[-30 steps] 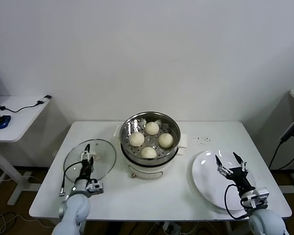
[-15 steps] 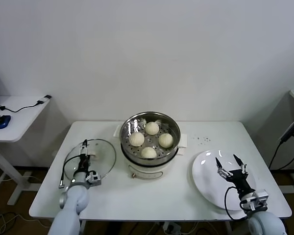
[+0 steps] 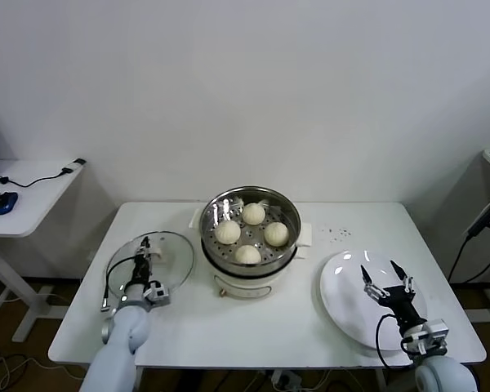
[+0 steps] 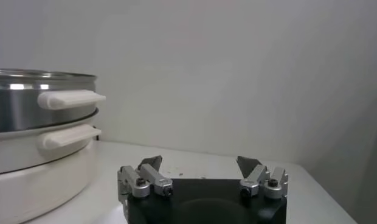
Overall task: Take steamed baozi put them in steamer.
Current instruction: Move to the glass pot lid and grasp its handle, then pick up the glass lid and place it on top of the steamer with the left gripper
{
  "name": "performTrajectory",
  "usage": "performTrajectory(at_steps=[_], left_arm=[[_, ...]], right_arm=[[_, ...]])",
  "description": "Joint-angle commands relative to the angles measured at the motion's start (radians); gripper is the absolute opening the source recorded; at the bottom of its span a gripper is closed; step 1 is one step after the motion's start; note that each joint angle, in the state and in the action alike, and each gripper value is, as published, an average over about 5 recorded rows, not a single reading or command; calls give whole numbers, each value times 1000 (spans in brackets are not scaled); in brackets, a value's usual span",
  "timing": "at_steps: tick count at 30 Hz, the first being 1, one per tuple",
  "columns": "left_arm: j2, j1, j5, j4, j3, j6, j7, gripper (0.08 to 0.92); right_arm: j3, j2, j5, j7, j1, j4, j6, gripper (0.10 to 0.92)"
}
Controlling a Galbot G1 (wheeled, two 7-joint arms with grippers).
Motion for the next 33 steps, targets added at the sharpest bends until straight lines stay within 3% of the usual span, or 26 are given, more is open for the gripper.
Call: performTrajectory(at_steps=[1,7,16,22,27,33], left_arm=[[7,-9,-21,-20,-1,3,-2,316],[52,62,-56,-153,-4,7,10,155],[178,229,-110,-484,-62,46,26,147],[263,334,-177,-711,-74,149,76,147],[328,315,-185,-792,-18,312,119,147],[399,199,-161,-881,149,516,226,147]], right_arm=[[0,2,-5,-2,6,-5,1,823],[5,0,-5,-4,10,-10,4,823],[22,-4,-2,-8,15,-17,9,823],[19,-13,-5,-8,27,-28,9,823],[3,-23,-10,-8,58,-47,10,823],[-15,-38,-18,-5,87,-67,9,823]])
